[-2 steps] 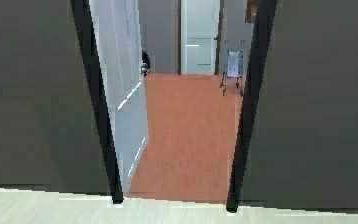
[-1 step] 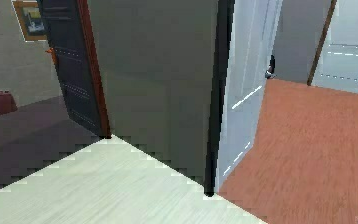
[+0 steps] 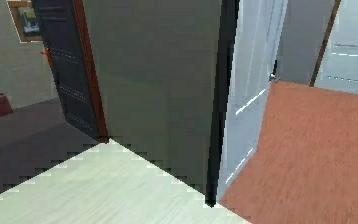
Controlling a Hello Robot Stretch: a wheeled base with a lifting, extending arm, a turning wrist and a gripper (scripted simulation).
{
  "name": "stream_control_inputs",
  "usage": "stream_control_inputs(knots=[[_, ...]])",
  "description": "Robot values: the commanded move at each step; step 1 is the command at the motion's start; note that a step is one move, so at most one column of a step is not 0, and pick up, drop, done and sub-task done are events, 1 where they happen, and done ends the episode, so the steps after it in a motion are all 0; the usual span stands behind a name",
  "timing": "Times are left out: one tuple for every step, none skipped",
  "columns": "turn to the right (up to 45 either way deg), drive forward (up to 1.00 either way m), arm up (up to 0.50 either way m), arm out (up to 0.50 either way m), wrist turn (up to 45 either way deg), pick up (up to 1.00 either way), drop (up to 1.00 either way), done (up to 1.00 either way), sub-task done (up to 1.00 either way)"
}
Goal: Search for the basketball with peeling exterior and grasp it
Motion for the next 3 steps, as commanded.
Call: stream_control_inputs(knots=[[-42.0,0.00,0.00,0.00,0.0,0.00,0.00,0.00,0.00],[0.0,1.00,0.00,0.00,0.0,0.00,0.00,0.00,0.00],[0.0,0.55,0.00,0.00,0.0,0.00,0.00,0.00,0.00]])
